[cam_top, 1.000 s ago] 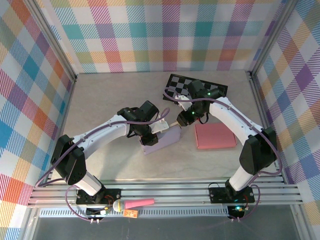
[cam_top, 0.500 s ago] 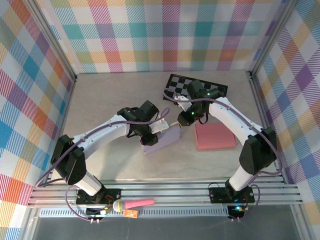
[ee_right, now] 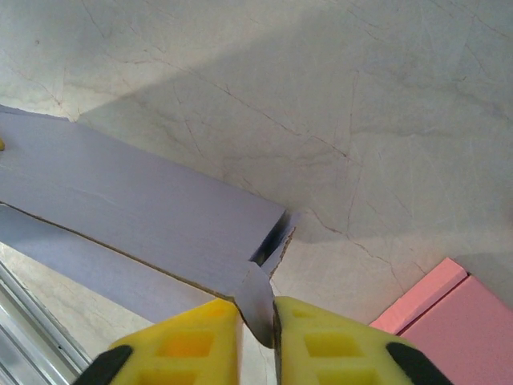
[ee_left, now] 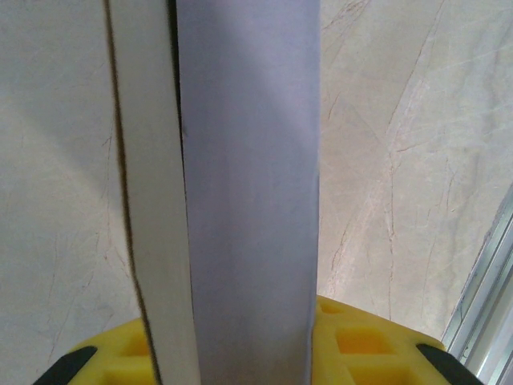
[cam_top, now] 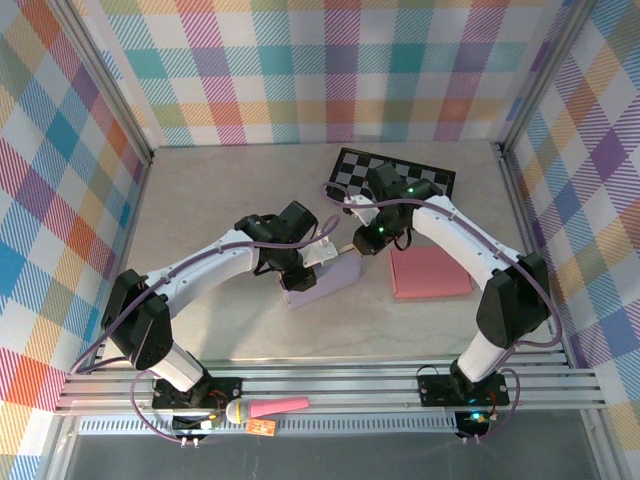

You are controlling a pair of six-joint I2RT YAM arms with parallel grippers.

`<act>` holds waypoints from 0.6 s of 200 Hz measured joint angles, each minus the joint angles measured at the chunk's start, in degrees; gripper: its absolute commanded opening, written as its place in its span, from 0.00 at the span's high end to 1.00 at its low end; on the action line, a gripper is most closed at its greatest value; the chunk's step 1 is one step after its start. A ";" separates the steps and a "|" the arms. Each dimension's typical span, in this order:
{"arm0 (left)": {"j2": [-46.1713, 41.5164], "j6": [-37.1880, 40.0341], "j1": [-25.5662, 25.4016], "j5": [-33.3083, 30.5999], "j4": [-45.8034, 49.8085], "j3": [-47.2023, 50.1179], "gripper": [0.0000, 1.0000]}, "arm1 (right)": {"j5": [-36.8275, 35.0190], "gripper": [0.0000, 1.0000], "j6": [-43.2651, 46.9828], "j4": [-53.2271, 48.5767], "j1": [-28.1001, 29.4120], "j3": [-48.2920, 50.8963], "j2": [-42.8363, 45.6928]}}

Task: Fold the paper box

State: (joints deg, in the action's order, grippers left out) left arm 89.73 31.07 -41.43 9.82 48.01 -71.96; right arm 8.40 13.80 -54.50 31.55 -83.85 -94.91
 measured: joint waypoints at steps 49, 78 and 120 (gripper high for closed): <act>0.00 -0.02 0.00 0.02 0.00 0.00 0.76 | -0.52 0.77 -0.07 0.00 0.02 -0.28 -0.02; 0.00 -0.02 0.00 0.02 0.00 0.00 0.76 | -0.94 0.78 -0.04 -0.09 0.04 -0.76 -0.02; 0.31 -0.02 0.00 0.07 0.07 -0.31 0.76 | -0.87 0.85 -0.02 -0.26 0.13 -0.92 -0.04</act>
State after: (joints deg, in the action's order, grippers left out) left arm 90.04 31.05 -41.43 9.89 48.07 -72.27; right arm 7.53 13.78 -54.76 31.68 -84.77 -94.96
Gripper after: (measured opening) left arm 0.278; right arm 0.163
